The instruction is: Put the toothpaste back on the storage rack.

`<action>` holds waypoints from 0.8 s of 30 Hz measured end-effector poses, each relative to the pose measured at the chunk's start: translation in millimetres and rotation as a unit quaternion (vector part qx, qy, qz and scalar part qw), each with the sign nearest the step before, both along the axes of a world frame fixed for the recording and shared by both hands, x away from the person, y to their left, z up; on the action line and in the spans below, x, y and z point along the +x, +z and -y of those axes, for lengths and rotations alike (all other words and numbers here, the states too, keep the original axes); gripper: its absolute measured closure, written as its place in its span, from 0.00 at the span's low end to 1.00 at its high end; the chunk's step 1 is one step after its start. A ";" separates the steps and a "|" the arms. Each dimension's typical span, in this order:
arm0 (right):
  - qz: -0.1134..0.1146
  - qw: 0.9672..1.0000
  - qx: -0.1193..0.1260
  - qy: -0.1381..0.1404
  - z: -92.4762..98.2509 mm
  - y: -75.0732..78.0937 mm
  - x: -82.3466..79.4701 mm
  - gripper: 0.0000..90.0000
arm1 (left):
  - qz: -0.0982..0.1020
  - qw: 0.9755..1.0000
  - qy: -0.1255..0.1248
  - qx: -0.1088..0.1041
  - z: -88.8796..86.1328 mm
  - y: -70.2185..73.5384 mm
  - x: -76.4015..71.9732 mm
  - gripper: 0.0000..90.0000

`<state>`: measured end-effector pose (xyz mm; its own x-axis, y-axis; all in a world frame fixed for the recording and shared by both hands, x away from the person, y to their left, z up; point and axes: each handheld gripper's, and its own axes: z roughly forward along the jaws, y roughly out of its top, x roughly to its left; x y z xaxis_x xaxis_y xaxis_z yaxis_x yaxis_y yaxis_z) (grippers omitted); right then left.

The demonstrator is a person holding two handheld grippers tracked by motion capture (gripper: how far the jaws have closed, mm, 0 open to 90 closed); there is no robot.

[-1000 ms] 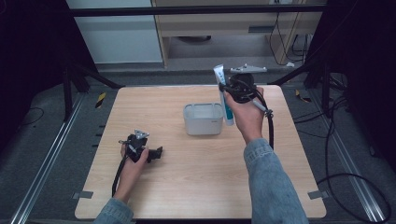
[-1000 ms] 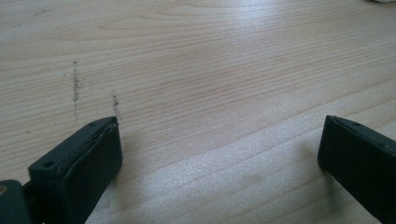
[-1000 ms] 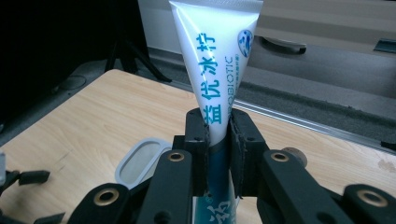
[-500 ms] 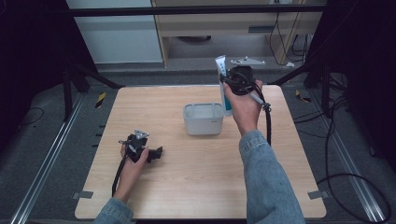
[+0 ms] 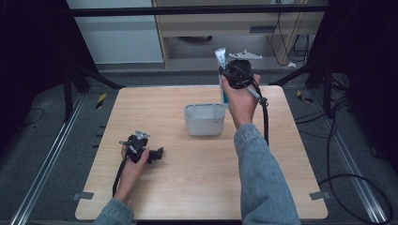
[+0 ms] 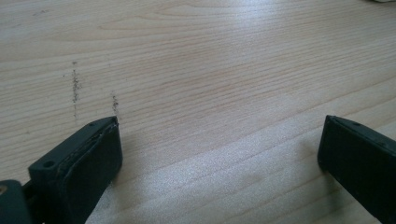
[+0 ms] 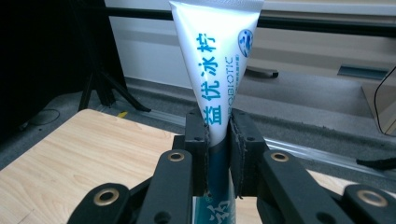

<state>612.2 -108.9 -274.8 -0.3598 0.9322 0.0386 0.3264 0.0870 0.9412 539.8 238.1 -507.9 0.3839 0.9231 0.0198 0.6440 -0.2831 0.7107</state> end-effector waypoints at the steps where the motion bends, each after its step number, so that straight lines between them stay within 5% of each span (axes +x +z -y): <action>1: 0.002 1.000 0.002 0.000 -0.9 0.3 0.3 0.88 | 0.000 1.000 0.000 0.000 0.0 0.0 0.0 0.00; 24: 0.038 0.999 0.000 0.008 -28.1 -5.1 -1.3 0.88 | 0.000 1.000 -0.004 -0.001 -0.4 -0.1 -0.3 0.00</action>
<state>610.9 -80.8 -279.9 -0.3761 0.9265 0.0108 0.2529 0.0915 0.9632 539.5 238.5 -508.0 0.3907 0.9203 0.0183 0.6416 -0.2865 0.7115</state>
